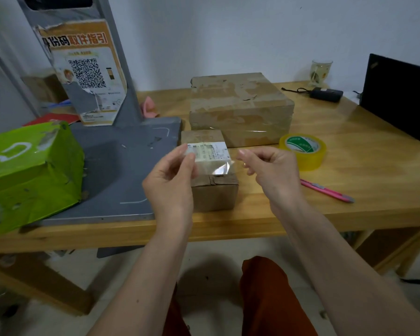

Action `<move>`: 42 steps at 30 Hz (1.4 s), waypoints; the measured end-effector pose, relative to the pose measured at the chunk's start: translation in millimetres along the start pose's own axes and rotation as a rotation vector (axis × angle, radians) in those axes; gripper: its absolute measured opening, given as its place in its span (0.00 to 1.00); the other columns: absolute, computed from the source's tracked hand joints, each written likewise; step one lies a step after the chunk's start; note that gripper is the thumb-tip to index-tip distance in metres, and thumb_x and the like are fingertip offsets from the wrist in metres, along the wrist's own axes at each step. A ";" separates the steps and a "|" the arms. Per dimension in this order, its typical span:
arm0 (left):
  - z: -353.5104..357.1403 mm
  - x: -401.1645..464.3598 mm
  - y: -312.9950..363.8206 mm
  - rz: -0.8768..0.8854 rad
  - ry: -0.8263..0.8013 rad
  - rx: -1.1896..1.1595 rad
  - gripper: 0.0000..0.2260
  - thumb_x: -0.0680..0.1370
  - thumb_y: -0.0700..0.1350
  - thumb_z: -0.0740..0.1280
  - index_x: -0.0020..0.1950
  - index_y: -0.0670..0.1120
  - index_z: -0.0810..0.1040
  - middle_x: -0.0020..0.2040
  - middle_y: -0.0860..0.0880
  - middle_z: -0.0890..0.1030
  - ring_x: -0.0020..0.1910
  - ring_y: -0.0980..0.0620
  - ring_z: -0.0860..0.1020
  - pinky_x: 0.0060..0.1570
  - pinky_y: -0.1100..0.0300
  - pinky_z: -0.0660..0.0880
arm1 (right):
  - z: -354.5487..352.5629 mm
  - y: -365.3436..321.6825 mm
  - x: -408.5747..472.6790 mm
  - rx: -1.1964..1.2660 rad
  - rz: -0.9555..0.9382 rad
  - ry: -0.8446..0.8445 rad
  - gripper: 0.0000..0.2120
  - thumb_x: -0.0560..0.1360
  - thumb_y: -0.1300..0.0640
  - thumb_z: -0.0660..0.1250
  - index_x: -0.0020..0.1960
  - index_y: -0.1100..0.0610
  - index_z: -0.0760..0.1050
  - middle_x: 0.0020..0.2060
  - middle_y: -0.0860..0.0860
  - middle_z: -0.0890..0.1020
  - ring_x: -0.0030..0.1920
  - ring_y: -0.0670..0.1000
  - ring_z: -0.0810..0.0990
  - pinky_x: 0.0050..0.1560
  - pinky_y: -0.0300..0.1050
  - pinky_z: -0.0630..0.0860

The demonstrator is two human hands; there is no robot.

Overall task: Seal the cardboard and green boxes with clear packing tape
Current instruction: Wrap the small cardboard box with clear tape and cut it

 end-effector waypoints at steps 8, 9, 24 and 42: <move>5.6 2.2 -11.3 0.007 -0.045 0.242 0.11 0.75 0.40 0.73 0.56 0.48 0.84 0.45 0.55 0.84 0.43 0.64 0.81 0.49 0.62 0.81 | -2.5 20.2 5.6 -0.020 0.087 0.046 0.08 0.74 0.57 0.72 0.37 0.56 0.81 0.22 0.43 0.75 0.25 0.41 0.69 0.28 0.34 0.66; 6.6 2.3 -12.3 0.014 -0.059 0.283 0.11 0.75 0.41 0.73 0.58 0.49 0.83 0.45 0.56 0.83 0.44 0.64 0.81 0.50 0.61 0.81 | -3.0 23.2 7.2 -0.035 0.102 0.051 0.08 0.74 0.57 0.73 0.36 0.57 0.81 0.22 0.43 0.74 0.25 0.40 0.70 0.29 0.34 0.66; 11.9 8.8 -4.3 0.126 -0.181 0.695 0.39 0.75 0.37 0.72 0.80 0.50 0.54 0.40 0.56 0.79 0.42 0.61 0.78 0.43 0.73 0.71 | 8.2 53.5 18.5 -0.112 0.177 0.018 0.15 0.74 0.57 0.72 0.30 0.54 0.75 0.23 0.44 0.73 0.28 0.43 0.70 0.31 0.37 0.65; -4.1 9.1 -19.2 0.510 -0.065 0.942 0.36 0.73 0.32 0.70 0.77 0.45 0.59 0.77 0.45 0.58 0.77 0.52 0.53 0.75 0.49 0.61 | 18.9 61.8 13.4 -0.283 0.069 -0.021 0.09 0.77 0.55 0.68 0.38 0.54 0.78 0.35 0.51 0.81 0.38 0.49 0.77 0.38 0.40 0.73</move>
Point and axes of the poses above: each hand's wrist, its own x-axis towards the middle knuckle, its own z-axis out of the palm, y = z × x, the point moved 1 cm from there along x, towards the middle knuckle
